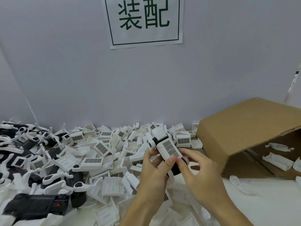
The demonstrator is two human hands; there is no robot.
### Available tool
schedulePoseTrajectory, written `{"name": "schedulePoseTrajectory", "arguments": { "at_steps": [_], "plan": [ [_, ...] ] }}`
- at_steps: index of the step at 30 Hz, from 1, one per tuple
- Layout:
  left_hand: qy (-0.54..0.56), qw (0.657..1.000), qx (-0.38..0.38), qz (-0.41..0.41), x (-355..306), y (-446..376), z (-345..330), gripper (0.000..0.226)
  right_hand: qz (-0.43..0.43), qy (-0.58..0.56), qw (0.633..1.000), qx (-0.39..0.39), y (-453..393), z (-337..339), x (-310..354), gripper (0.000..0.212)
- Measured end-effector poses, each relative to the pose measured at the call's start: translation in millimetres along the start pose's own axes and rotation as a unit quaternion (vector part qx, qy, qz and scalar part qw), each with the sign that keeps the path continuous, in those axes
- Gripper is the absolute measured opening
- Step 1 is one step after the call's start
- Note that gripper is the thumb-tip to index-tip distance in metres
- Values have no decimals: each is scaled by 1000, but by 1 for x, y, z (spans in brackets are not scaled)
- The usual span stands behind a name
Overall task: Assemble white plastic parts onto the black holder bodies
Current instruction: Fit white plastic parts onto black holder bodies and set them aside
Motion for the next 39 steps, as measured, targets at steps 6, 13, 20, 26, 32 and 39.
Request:
{"name": "schedulePoseTrajectory", "arguments": {
  "at_steps": [6,13,20,26,32,39],
  "plan": [
    [120,990,59,34,-5,3,-3,48,-4,65,996,53,3,-7,-8,60],
    [4,999,-40,7,-2,-5,3,24,-69,-40,995,-64,-3,0,-14,43],
    [-66,982,-164,-66,-6,-10,16,9,-145,-193,966,-90,-11,15,-22,22],
    [-49,996,-74,1,-2,-8,13,60,-99,-213,972,15,-7,16,-15,29],
    [-43,998,-45,4,-3,-7,13,54,-83,-200,975,59,-3,15,-14,30],
    [3,997,-75,7,-4,-7,15,58,-113,-219,967,62,-3,11,-13,46]
  ]
}}
Point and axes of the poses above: each hand's wrist, its own y-axis away from the middle knuckle, its own z-axis out of the back of the hand, x = y × z, the point moved 1 cm from there along -y, towards the middle knuckle
